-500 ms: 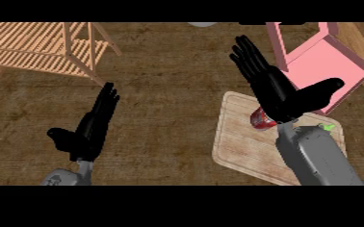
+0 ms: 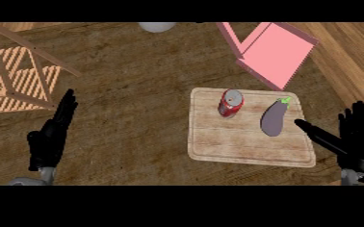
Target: Pick the eggplant from the cutting board and place it in the cardboard box
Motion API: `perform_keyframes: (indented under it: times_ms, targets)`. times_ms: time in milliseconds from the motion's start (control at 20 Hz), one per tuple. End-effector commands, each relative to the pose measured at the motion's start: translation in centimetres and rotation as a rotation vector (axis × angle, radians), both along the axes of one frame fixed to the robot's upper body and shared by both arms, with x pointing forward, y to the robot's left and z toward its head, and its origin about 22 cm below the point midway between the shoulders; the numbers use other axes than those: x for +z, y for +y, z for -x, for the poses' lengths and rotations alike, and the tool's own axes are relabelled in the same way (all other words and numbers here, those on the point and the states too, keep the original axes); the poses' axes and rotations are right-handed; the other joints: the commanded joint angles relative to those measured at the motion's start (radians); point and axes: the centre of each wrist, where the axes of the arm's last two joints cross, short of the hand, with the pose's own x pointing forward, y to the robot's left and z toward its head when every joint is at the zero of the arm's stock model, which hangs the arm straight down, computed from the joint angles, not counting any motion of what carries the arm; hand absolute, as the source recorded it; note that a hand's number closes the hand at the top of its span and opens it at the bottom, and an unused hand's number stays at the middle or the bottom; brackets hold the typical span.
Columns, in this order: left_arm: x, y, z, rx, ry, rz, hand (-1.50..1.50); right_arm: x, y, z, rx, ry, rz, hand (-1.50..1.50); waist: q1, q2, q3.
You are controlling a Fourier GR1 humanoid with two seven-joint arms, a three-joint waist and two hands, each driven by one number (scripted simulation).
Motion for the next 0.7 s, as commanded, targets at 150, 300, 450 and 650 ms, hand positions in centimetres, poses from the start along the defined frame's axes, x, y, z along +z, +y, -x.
perform_keyframes:
  times_ms: [150,300,450,650]
  targets:
    - [0.0,1.6,0.8,-0.024,0.041,-0.171,0.0,-4.3,-3.0,13.6,-0.392,0.14,0.311,-1.5,0.056,-0.009,-0.012]
    - [1.2,0.6,-0.4,-0.097,0.022,-0.182,0.0,-2.4,-2.5,17.2,-0.305,0.244,0.341,-1.5,0.129,0.003,-0.015]
    - [1.6,-0.2,-1.6,-0.14,0.009,-0.185,0.0,-0.9,-0.1,18.9,-0.25,0.348,0.308,-1.5,0.169,0.015,-0.018]
    - [1.7,-1.5,-2.5,-0.176,0.006,-0.185,0.0,5.4,-0.4,19.4,-0.177,0.41,0.234,-1.5,0.197,0.017,-0.017]
